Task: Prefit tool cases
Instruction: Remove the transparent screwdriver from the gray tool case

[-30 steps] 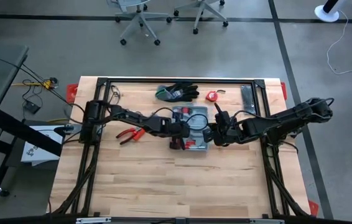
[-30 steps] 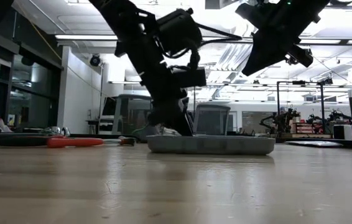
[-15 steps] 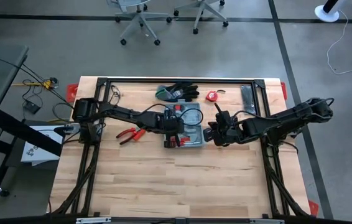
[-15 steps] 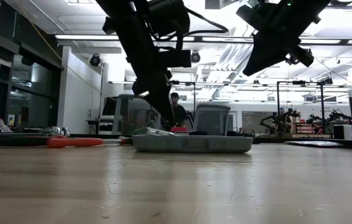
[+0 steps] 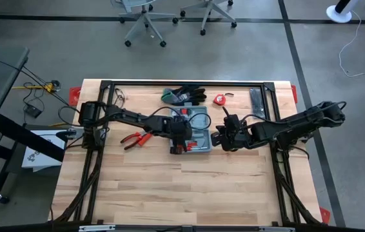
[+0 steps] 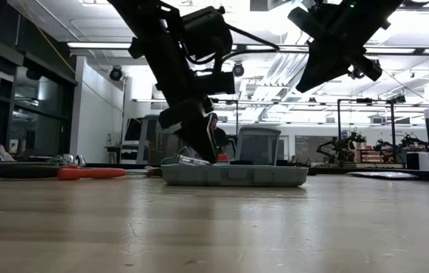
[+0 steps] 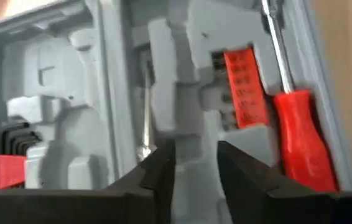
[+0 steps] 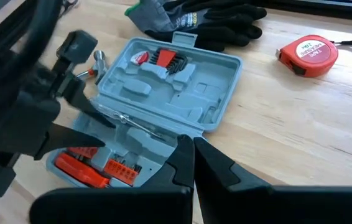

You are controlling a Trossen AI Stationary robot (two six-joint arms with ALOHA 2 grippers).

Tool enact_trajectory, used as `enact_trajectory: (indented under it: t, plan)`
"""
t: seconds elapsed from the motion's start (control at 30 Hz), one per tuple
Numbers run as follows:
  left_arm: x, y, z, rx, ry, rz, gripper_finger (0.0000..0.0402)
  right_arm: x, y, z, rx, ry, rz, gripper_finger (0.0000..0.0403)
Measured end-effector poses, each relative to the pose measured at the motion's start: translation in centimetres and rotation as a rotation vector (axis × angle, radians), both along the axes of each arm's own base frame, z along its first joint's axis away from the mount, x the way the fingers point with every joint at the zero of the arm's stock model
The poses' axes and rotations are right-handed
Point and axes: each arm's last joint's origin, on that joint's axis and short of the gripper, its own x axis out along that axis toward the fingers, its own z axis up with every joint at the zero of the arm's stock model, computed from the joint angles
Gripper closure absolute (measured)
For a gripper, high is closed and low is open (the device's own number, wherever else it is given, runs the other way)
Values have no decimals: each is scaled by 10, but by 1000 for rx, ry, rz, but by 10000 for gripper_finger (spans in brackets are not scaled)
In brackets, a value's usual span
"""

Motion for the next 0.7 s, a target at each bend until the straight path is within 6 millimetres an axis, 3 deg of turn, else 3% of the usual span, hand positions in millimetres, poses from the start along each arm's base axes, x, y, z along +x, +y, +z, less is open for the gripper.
enact_trajectory:
  t: [0.17, 0.33, 0.57, 0.7]
  plan:
    - [-1, 7, 0, 33, 5, 42, 227, 0, 0, 0, 0, 3, 0, 402]
    - [2, 15, -4, 60, -9, 58, 199, 0, 0, 0, 4, 7, 3, 402]
    - [7, 23, -32, 91, 56, 78, 191, 0, 0, 0, 8, 9, 6, 402]
    - [7, 24, -35, 122, 70, 96, 219, -1, 1, -1, 11, 10, 10, 402]
